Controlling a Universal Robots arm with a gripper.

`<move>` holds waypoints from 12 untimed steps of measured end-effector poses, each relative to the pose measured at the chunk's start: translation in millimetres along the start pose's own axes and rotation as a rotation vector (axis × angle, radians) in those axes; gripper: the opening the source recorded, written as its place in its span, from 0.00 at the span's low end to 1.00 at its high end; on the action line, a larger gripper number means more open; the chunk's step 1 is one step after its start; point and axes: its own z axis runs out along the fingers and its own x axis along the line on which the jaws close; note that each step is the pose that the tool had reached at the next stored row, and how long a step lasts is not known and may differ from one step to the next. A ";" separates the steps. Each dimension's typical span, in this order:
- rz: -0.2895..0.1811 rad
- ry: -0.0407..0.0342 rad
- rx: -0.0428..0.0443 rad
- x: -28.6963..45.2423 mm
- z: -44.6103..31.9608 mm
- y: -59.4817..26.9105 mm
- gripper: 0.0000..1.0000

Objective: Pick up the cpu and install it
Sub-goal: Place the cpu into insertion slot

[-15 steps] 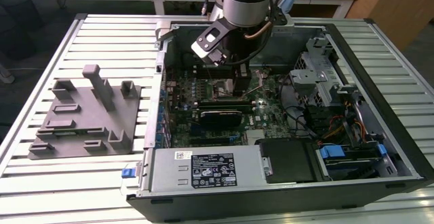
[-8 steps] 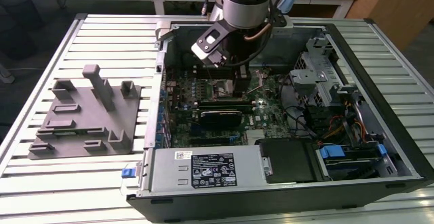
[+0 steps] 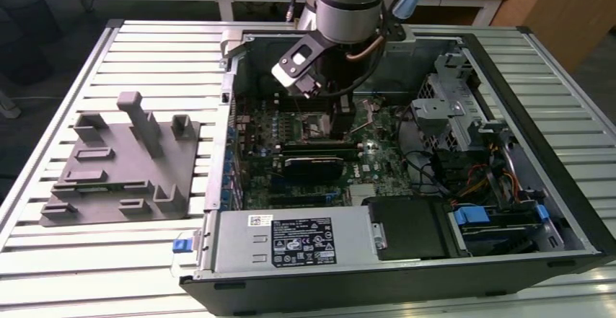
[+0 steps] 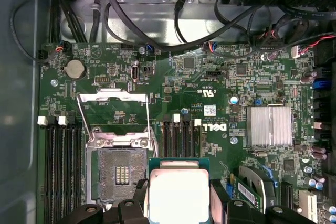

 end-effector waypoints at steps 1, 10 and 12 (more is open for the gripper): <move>0.000 0.0000 0.0000 0.0 0.4 0.0 0.54; 0.000 -0.0002 0.0010 0.1 4.3 -0.2 0.54; 0.000 -0.0003 0.0011 0.1 4.9 -0.2 0.54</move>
